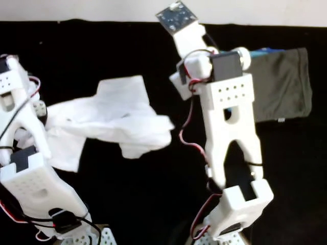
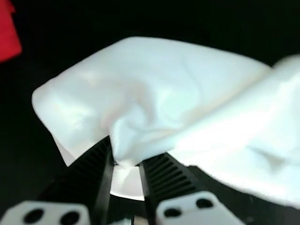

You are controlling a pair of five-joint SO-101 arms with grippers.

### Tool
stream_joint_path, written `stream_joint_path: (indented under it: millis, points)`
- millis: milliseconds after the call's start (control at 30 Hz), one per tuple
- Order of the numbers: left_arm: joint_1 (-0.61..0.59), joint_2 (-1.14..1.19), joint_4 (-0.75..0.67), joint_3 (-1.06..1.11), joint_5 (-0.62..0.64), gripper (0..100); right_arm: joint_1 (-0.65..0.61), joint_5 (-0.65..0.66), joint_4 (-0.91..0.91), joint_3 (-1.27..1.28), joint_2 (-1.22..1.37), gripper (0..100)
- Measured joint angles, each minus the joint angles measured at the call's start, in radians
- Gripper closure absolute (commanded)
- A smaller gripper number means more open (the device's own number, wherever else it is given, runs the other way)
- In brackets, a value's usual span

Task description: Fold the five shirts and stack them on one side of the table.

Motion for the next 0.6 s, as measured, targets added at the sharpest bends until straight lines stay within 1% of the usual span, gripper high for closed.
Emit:
stream_joint_path:
  millis: [67,167,300,433,600]
  points:
    - [0.006,-0.002,0.057,-0.043,0.000,90,0.003,0.000,0.000,0.000,0.000,99.3]
    - [0.006,-0.002,0.075,-0.052,-0.002,82,0.009,0.000,0.000,0.000,0.000,99.3]
    - [0.006,-0.002,0.077,-0.046,-0.002,82,0.009,0.000,0.000,0.000,0.000,99.3]
    - [-0.029,-0.049,0.077,-0.005,-0.009,82,0.009,0.000,0.000,0.000,0.000,99.3]
    - [-0.054,-0.150,0.072,0.199,-0.147,82,0.009,0.000,0.000,0.000,0.000,99.3]
